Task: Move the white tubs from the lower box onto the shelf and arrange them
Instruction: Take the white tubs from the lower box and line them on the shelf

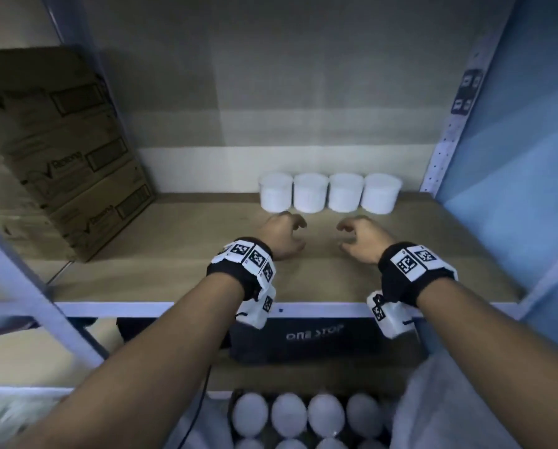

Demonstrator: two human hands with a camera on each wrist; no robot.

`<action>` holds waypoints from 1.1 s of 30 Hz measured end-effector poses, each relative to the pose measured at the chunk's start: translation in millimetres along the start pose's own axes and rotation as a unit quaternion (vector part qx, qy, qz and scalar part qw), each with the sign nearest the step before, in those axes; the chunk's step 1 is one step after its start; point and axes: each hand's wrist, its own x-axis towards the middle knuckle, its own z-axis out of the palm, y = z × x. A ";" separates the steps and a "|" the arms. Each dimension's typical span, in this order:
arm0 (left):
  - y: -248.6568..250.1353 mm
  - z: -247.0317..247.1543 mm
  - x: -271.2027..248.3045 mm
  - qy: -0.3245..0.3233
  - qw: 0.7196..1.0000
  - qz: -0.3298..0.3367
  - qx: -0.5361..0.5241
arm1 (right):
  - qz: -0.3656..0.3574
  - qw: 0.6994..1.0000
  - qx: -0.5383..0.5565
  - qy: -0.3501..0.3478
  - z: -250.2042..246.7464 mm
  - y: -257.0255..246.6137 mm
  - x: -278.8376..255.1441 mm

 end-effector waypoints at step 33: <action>-7.9 342.3 -139.5 -0.396 0.915 -0.024 0.071 | 0.191 0.943 -0.039 -0.271 256.7 153.2 -216.6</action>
